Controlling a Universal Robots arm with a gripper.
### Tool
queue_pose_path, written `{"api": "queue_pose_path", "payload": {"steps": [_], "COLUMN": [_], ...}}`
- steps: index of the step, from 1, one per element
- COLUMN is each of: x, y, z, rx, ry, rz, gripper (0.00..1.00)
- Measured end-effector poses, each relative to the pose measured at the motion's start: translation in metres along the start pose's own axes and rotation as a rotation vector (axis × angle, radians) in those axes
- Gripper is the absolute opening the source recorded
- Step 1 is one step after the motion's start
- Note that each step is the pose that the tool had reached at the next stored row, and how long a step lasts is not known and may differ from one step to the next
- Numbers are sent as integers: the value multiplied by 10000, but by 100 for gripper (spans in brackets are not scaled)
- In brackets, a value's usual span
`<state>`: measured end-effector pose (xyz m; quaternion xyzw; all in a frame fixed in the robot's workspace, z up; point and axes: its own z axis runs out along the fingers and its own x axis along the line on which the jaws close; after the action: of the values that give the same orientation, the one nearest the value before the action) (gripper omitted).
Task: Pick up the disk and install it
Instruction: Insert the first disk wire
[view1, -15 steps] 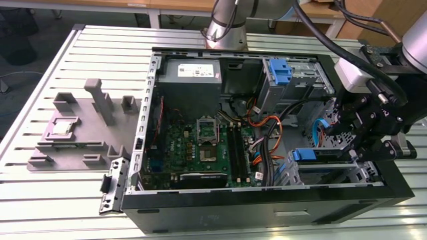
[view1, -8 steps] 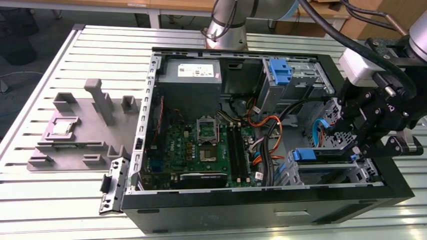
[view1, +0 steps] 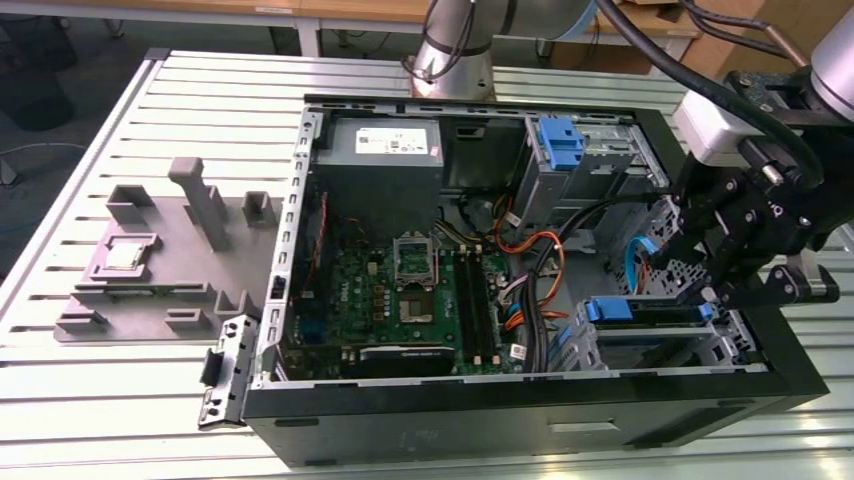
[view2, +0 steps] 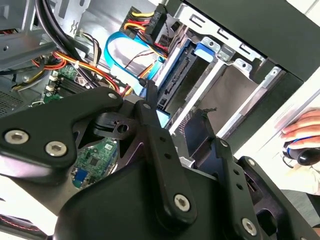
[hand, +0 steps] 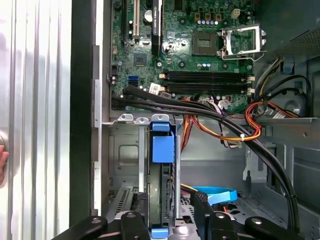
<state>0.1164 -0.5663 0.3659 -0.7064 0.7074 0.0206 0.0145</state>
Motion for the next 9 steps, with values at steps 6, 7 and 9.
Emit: {"api": "queue_pose_path", "payload": {"steps": [6,7,9], "x": [-40,-41,-41], "y": [0,-2,-11], "z": [7,7,1], "rx": [0,0,-1], "ry": [-9,-9,-7], "rz": [0,1,0], "gripper": [49,49,49]}}
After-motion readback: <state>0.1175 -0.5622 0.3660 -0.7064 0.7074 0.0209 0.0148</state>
